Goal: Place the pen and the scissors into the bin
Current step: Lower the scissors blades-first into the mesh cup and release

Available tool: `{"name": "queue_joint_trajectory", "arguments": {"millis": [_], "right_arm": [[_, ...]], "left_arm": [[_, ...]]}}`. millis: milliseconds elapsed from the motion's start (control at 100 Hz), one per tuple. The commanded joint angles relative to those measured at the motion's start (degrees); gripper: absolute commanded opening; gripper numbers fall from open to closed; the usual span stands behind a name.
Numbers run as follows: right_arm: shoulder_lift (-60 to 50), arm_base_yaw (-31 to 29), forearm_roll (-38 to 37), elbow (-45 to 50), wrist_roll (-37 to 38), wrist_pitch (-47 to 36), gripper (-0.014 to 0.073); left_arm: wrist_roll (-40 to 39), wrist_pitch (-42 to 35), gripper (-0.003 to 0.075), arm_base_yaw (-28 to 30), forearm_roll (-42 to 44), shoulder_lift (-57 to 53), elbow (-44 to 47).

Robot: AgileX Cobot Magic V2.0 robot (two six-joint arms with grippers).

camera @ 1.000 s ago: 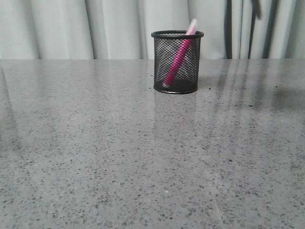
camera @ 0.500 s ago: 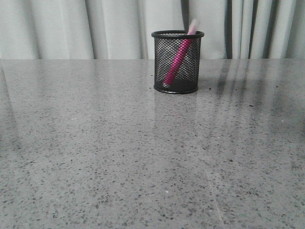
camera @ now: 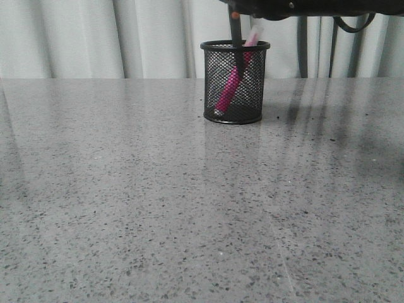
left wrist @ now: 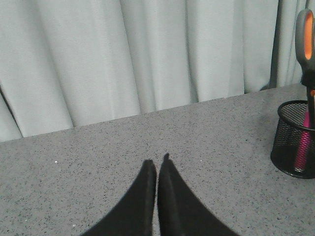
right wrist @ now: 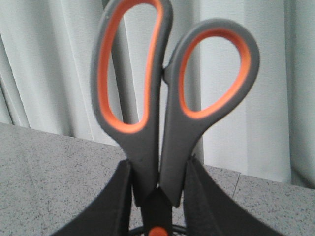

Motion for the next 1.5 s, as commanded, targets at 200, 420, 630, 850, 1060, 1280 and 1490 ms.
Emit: {"name": "queue_joint_trajectory", "arguments": {"millis": [200,420,630,850,1060,1280,1490], "right_arm": [[-2.26,0.09,-0.17,2.04,-0.49,-5.51,-0.0076],[-2.26,0.09,-0.17,2.04,-0.49,-4.8,-0.0076],[-2.26,0.09,-0.17,2.04,-0.49,-2.59,-0.0076],[-1.84,0.09,-0.17,2.04,-0.49,-1.24,-0.0076],[-1.61,0.09,-0.17,2.04,-0.49,-0.81,-0.0076],[-1.61,0.09,-0.28,2.04,-0.49,-0.94,0.004],[-1.61,0.09,-0.28,2.04,-0.49,-2.57,0.0293]], "left_arm": [[-0.34,-2.63,-0.0019,-0.44,-1.65,0.13,-1.65],[-0.34,-2.63,-0.0019,-0.44,-1.65,0.13,-1.65],[-0.34,-2.63,-0.0019,-0.44,-1.65,0.13,-1.65],[-0.34,-2.63,-0.0019,-0.44,-1.65,0.13,-1.65],[-0.34,-2.63,-0.0019,-0.44,-1.65,0.13,-1.65],[-0.34,-2.63,-0.0019,-0.44,-1.65,0.13,-1.65],[-0.34,-2.63,-0.0019,-0.44,-1.65,0.13,-1.65]]}}
